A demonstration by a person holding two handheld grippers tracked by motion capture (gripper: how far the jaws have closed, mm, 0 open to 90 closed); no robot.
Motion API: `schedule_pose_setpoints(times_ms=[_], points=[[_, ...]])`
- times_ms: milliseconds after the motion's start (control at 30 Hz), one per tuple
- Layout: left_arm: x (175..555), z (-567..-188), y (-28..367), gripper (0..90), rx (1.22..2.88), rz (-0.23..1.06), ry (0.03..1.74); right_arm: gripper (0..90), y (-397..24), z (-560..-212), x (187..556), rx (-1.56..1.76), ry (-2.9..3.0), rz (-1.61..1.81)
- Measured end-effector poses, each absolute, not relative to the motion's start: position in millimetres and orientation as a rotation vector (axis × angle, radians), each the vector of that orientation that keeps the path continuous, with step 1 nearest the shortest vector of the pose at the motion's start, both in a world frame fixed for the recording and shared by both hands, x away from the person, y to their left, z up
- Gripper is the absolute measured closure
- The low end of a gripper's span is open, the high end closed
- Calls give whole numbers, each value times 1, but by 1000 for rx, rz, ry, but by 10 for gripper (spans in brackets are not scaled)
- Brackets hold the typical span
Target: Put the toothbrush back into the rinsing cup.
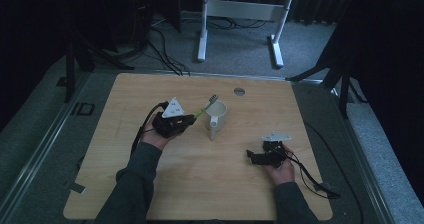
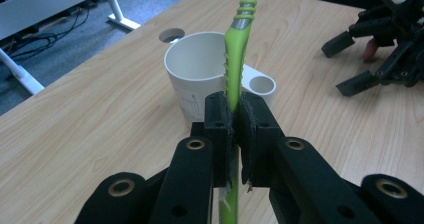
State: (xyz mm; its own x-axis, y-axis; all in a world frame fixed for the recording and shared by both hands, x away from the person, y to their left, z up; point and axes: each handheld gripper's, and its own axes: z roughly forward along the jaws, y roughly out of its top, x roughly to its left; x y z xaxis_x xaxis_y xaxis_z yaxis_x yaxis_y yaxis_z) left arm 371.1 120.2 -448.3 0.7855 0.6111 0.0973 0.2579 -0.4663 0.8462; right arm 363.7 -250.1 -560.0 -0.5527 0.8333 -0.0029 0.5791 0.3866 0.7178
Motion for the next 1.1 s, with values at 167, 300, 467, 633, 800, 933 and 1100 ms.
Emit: schedule_pose_setpoints(times_ms=[167, 300, 467, 633, 800, 933, 1100], points=[[372, -448, 120, 833, 2041, 492, 654, 138, -250, -560, 364, 1226, 2287, 966], [373, -448, 120, 833, 2028, 490, 662, 138, -250, -560, 364, 1224, 2288, 966], [374, -449, 118, 833, 2007, 489, 658, 139, -250, -560, 364, 1224, 2288, 966], [375, -449, 115, 833, 1988, 496, 656, 138, -250, -560, 364, 1223, 2288, 966], [376, -448, 114, 833, 1976, 502, 657, 138, -250, -560, 364, 1224, 2288, 966], [377, -448, 112, 833, 1960, 501, 661, 138, -250, -560, 364, 1223, 2289, 966], [378, -448, 110, 832, 1943, 491, 662, 138, -250, -560, 364, 1222, 2289, 966]])
